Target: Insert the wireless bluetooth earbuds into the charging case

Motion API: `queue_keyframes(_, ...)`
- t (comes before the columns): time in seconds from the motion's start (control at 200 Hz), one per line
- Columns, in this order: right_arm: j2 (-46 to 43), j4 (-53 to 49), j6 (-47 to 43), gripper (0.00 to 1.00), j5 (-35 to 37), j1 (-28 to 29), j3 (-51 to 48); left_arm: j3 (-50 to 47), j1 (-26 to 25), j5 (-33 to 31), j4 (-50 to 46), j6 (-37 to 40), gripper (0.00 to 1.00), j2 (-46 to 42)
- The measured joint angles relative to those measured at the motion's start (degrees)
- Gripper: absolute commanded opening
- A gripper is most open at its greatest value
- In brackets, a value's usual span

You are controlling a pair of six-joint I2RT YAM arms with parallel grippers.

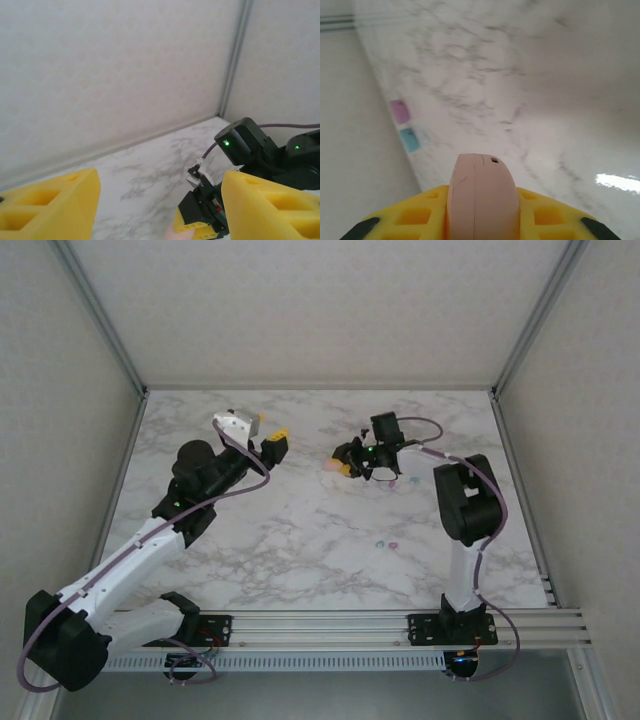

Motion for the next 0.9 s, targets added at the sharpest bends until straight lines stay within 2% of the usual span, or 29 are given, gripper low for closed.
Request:
queue_keyframes(0.18,4.4,-1.2,-2.1,0.2,0.7,1.5,2.9,1.2,0.5,-2.7,-6.3,-1.4,0.66,0.0)
queue_keyframes(0.415,4.7,-6.3,-6.6,0.29,4.4,1.7,5.1,2.5,0.7,-4.3,-10.4,-2.6,0.66,0.4)
queue_keyframes(0.621,4.4,-11.8,-11.0,0.5,8.2,1.6,6.7,5.9,1.5,-5.6,-13.5,-4.3,0.67,2.7)
queue_keyframes(0.901,1.3,-20.2,-15.7,0.61,13.7,0.4,6.7,9.4,3.3,-7.5,-19.0,-8.0,0.66,6.3)
